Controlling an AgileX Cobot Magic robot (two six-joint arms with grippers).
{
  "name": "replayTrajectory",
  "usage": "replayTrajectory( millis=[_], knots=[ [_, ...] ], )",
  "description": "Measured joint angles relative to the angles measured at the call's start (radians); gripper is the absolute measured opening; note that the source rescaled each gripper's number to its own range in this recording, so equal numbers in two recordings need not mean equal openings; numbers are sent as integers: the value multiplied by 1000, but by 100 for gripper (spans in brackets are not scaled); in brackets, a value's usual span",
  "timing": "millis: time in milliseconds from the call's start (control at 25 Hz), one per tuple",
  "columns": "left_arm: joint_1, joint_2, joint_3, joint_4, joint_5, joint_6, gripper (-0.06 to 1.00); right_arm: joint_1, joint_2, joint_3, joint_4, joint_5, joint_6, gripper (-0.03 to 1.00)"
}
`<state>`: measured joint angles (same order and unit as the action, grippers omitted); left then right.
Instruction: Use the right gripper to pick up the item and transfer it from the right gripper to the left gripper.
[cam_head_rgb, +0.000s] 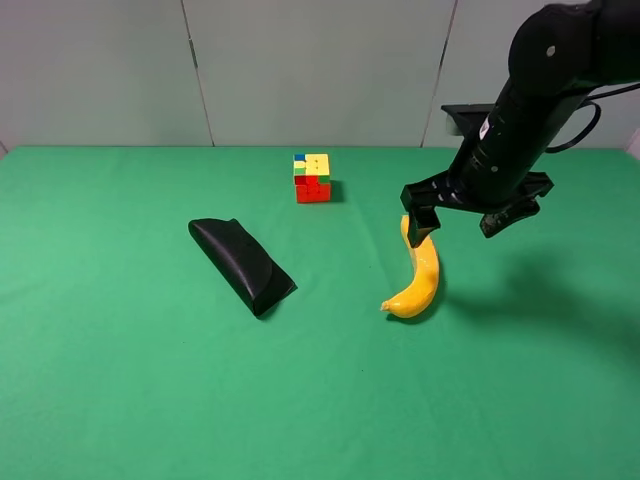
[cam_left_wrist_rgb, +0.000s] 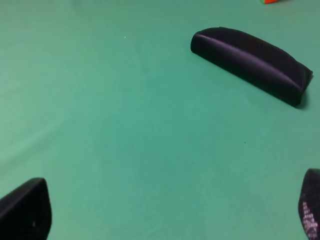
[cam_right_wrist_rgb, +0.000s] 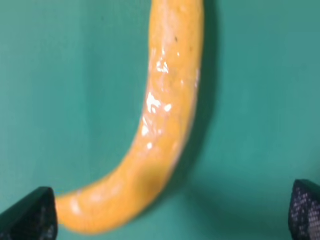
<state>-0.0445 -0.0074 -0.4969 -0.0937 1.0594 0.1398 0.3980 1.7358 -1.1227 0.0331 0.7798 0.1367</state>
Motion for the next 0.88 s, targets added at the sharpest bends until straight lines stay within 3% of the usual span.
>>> replayTrajectory(
  millis=[480,880],
  knots=[
    [0,0,0,0,0,0,98,0,136,0,4,-147,11,100],
    [0,0,0,0,0,0,98,0,234,-1,5,-182,11,100]
  ],
)
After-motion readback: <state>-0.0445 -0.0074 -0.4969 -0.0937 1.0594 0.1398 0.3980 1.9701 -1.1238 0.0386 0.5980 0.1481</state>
